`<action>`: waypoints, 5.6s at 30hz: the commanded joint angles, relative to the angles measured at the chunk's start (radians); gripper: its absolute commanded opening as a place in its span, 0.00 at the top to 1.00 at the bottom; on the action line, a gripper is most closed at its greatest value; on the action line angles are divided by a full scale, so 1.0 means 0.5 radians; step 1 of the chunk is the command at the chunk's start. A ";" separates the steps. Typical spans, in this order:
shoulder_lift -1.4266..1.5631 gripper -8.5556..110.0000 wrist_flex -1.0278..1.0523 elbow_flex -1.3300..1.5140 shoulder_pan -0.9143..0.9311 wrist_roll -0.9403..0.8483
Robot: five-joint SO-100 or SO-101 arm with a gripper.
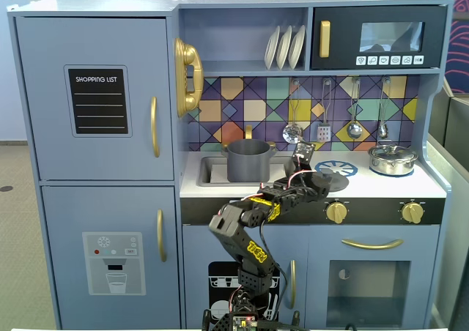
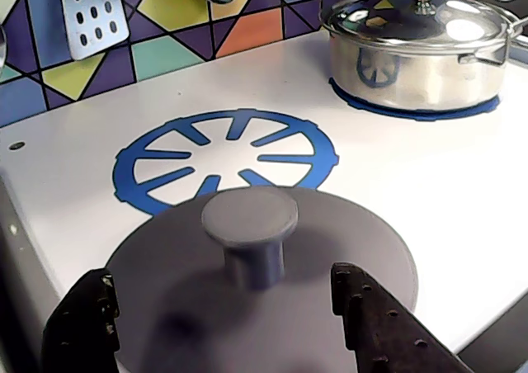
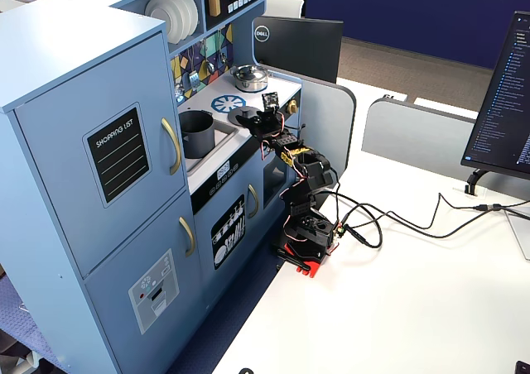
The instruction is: Pick up the lid from the counter and put it on the gray recipient
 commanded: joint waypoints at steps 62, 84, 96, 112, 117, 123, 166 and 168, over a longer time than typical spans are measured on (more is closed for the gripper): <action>-0.046 0.93 0.703 -1.408 -0.614 0.074; 0.043 0.93 0.607 -0.951 -1.086 -0.040; -0.117 0.93 0.423 -0.951 -1.172 -0.089; -0.169 0.93 0.331 -0.862 -1.160 -0.101; -0.163 0.93 0.316 -0.810 -1.154 -0.101; -0.172 0.93 0.261 -0.742 -1.144 -0.086; 1.111 0.93 2.755 -0.810 -1.144 -0.206; 1.316 0.93 2.755 -0.540 -1.154 -0.166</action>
